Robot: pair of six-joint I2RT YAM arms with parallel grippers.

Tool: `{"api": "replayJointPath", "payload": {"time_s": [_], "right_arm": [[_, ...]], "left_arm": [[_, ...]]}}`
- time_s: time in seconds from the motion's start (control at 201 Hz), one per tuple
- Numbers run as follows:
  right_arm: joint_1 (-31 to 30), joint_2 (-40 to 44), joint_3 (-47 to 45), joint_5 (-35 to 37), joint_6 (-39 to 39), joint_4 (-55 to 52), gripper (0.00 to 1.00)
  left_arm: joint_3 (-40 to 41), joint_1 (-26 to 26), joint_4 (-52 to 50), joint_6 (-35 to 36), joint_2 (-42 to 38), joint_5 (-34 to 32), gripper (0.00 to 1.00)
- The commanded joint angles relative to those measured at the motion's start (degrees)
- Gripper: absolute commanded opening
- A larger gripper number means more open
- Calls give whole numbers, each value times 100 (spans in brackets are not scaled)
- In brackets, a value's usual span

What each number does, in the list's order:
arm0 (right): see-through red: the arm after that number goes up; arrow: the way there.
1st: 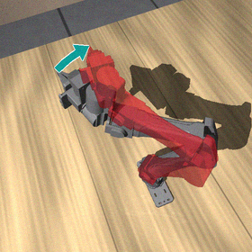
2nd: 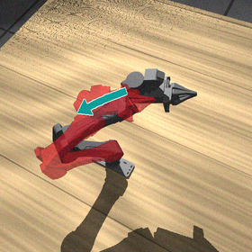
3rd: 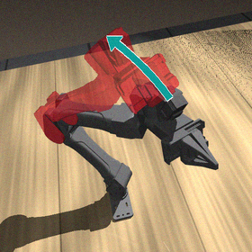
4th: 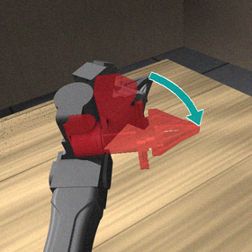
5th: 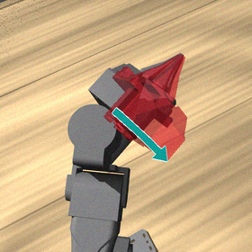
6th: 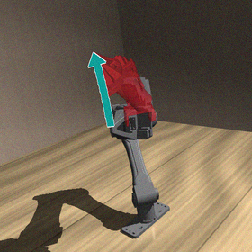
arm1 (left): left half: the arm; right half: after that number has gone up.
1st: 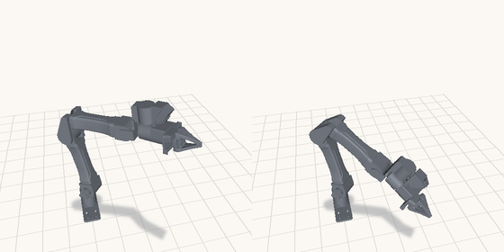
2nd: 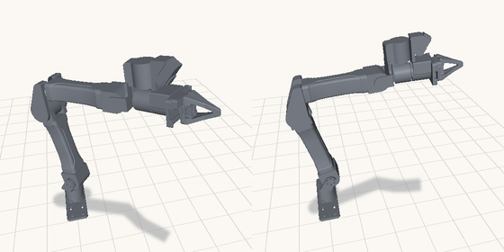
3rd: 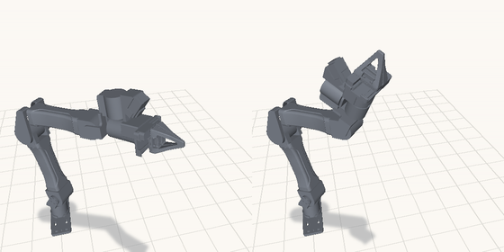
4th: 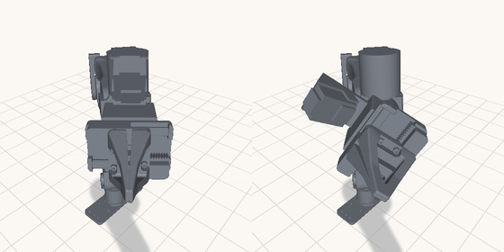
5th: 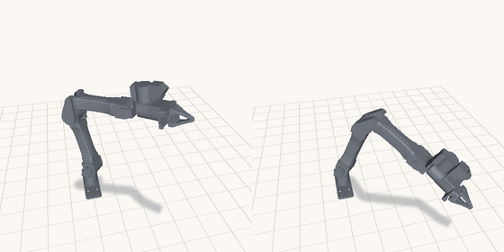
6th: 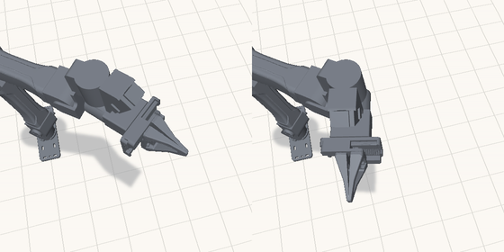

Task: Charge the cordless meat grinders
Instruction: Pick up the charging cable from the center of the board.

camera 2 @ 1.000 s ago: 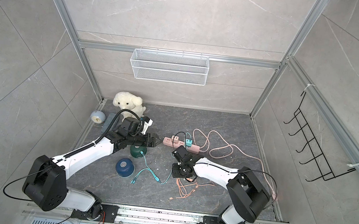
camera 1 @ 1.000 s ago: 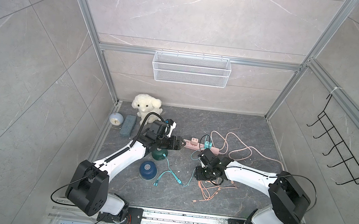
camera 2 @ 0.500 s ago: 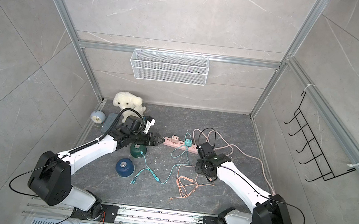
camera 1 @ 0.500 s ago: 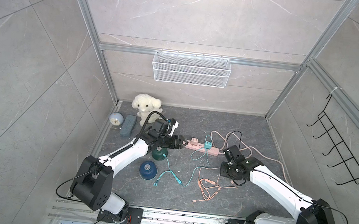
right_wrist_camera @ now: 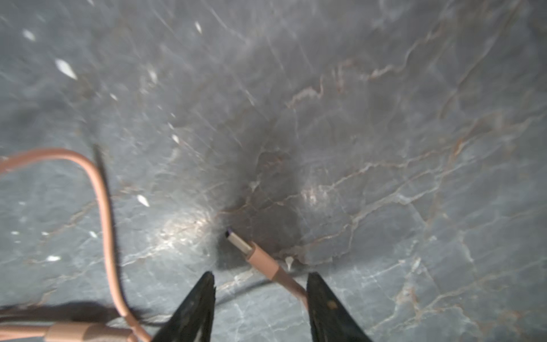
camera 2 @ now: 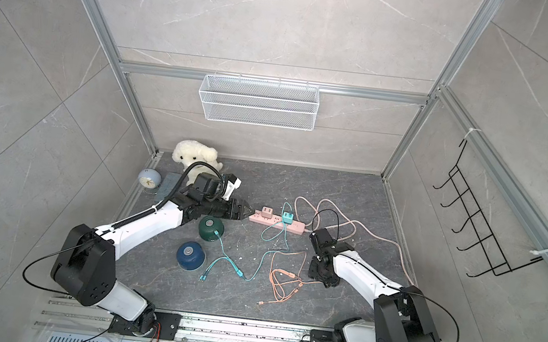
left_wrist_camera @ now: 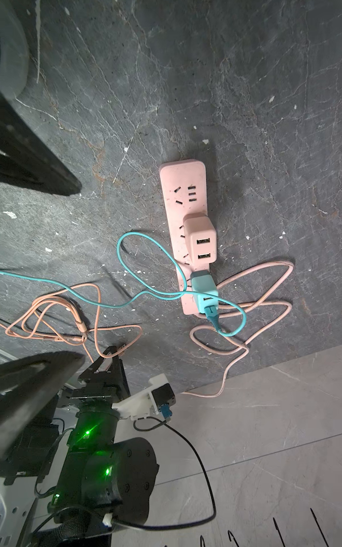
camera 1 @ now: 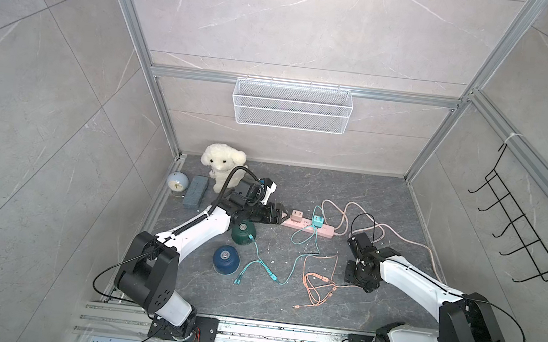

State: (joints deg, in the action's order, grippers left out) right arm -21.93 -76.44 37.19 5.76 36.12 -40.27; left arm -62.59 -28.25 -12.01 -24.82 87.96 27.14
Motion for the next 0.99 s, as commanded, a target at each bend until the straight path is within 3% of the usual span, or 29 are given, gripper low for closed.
{"api": "replayJointPath", "payload": {"time_s": [0.0,0.154,0.408,0.682,0.985], "right_arm": [[14,-72,-164,-288,108,157,46],[-33,-28,-332,-552,98,356,28],[-218,85,-291,-724,-164,929,9],[-263,818,408,-1226,-1607,1680,5],[-422,747,924,-3138,-3154,2882,5]], "left_arm": [[-223,-14,-45,177,12,140,85],[-262,4,-81,205,-20,47,85],[-401,21,-248,258,29,-9,85],[-573,48,-396,315,63,-33,85],[-607,144,-609,446,-151,-35,85]]}}
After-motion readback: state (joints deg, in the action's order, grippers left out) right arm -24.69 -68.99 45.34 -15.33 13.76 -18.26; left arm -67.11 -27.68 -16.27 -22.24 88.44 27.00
